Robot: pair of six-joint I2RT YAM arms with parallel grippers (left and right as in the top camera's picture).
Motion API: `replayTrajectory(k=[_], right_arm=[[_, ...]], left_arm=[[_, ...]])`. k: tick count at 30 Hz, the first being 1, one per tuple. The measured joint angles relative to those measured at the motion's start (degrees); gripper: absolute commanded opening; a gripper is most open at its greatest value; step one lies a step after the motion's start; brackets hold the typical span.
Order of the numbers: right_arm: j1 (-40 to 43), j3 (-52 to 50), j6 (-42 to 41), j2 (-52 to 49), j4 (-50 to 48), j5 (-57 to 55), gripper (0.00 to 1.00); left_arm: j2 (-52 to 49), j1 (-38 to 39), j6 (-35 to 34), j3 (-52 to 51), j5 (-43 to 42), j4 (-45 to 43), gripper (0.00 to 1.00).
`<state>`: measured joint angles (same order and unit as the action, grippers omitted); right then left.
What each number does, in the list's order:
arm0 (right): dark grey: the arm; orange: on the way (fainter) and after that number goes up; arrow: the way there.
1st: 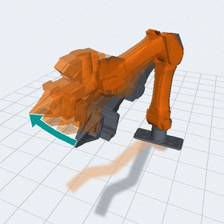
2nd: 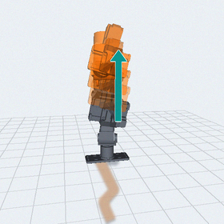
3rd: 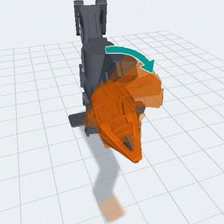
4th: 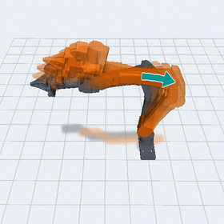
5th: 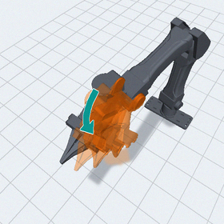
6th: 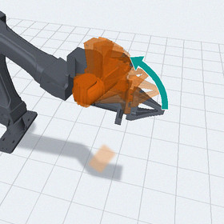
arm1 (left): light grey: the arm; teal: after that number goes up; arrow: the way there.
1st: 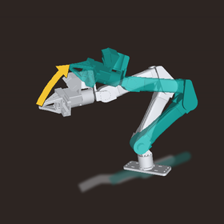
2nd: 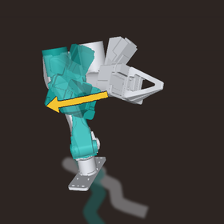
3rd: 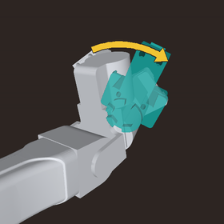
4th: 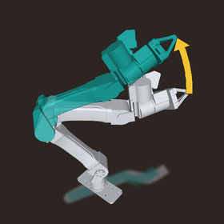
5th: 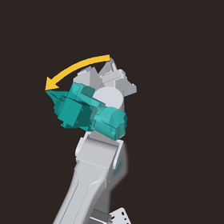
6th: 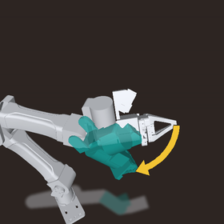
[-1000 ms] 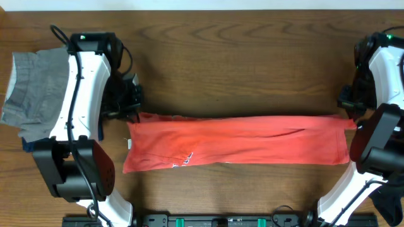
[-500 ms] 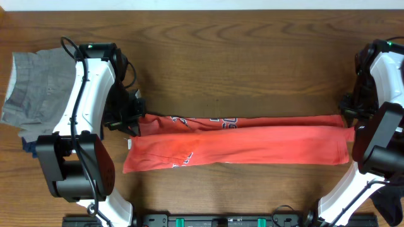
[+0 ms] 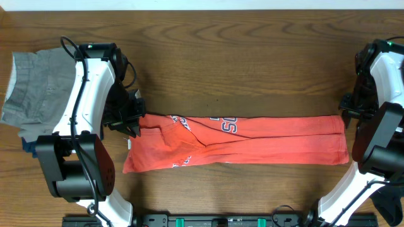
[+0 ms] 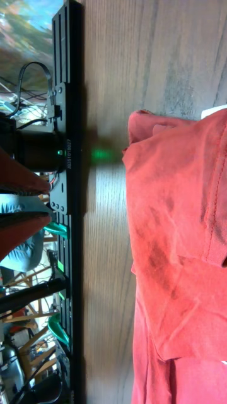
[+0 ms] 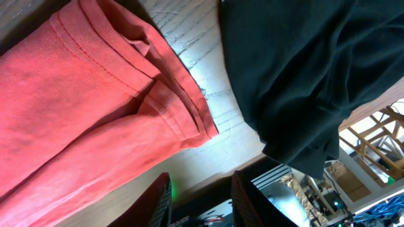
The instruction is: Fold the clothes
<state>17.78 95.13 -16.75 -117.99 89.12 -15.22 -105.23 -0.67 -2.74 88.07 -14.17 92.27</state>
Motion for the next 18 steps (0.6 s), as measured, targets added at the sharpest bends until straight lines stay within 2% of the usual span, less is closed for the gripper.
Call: replayTrajectory(k=[9,11,12,15,18], right_arm=[[0.9,-4.9,2.0,0.0,-5.1,3.6,0.34],[1.6,-6.1,2.3,0.0,-5.8,4.2,0.36],[2.2,-6.8,2.4,0.0,-6.3,4.6,0.4],[3.8,-8.0,3.4,0.0,-8.0,6.3,0.6],[5.6,-9.9,6.9,0.0,-10.6,10.1,0.67]], left_arm=[[0.0,0.0,0.0,0.0,0.0,-0.3,0.17],[0.0,0.0,0.1,0.0,0.0,-1.1,0.22],[0.0,0.0,0.0,0.0,0.0,-1.4,0.23],[0.0,0.0,-0.2,0.0,0.0,-2.5,0.28],[0.0,0.0,-0.6,0.0,0.0,-3.6,0.33]])
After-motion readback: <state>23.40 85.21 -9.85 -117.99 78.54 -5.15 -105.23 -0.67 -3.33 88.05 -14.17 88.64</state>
